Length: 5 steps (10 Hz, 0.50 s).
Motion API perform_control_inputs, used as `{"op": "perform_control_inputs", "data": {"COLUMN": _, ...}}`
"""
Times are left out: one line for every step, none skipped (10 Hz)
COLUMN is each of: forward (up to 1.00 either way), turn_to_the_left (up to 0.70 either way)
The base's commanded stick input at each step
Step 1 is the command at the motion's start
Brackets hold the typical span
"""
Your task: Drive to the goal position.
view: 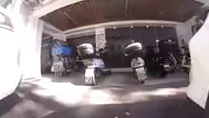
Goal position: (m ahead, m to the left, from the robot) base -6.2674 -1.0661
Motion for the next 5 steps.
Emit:
{"op": "perform_control_inputs", "data": {"forward": 0.45, "turn_to_the_left": 0.0}}
{"op": "perform_control_inputs", "data": {"forward": 0.45, "turn_to_the_left": 0.0}}
{"op": "perform_control_inputs", "data": {"forward": 0.45, "turn_to_the_left": 0.0}}
{"op": "perform_control_inputs", "data": {"forward": 0.45, "turn_to_the_left": 0.0}}
{"op": "perform_control_inputs", "data": {"forward": 0.45, "turn_to_the_left": 0.0}}
